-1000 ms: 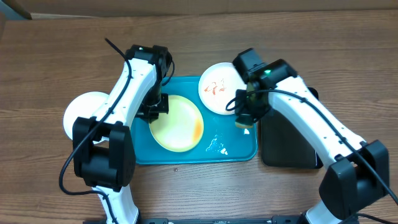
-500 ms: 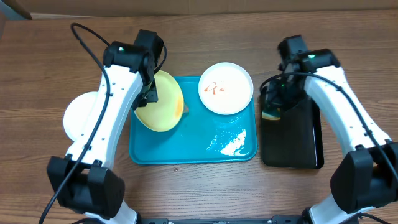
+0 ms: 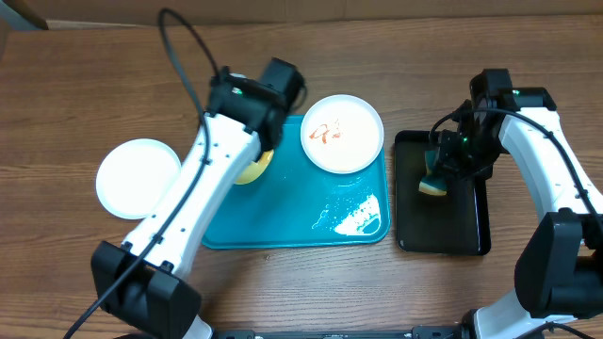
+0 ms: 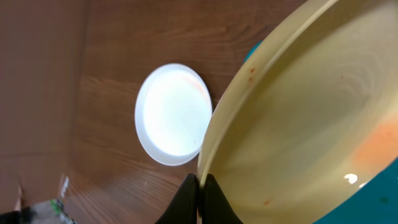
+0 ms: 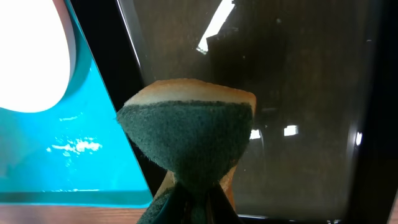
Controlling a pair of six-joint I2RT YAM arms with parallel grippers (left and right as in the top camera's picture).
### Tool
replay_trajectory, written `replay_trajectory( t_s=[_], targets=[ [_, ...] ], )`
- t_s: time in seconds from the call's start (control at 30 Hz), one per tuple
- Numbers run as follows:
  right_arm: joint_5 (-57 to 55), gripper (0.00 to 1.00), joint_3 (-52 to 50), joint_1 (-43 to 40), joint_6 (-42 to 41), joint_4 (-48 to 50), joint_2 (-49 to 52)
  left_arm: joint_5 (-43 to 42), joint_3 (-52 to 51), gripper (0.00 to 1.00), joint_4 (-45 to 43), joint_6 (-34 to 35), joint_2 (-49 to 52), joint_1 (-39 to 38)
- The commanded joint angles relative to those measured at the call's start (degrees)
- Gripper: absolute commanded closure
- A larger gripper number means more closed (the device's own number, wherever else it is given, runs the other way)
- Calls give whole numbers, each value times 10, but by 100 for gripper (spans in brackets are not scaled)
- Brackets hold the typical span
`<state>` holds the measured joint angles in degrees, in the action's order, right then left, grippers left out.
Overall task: Clean dirty plates on tray and stack at the side
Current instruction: 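Return the sponge to the black tray and lift the yellow plate left, then swing the yellow plate with left gripper toward the white plate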
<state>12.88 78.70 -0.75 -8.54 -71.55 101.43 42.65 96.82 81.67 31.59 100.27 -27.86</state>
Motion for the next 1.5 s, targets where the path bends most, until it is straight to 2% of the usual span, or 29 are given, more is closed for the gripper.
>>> replay_trajectory(
  t_s=[0.0, 0.37, 1.2, 1.33, 1.47],
  targets=[
    [18, 96, -19, -1, 31, 3, -18, 90, 14, 96, -1, 19, -16, -35],
    [18, 96, -26, -1, 41, 8, -17, 236, 12, 96, -4, 19, -16, -106],
    [18, 96, -26, -1, 43, 8, -17, 234, 11, 96, -7, 23, -16, -111],
    [18, 96, -26, -1, 43, 10, -17, 207, 11, 96, -5, -5, -16, -111],
    [18, 96, -26, -1, 43, 9, -17, 246, 12, 96, 2, 1, -16, -111]
  ],
)
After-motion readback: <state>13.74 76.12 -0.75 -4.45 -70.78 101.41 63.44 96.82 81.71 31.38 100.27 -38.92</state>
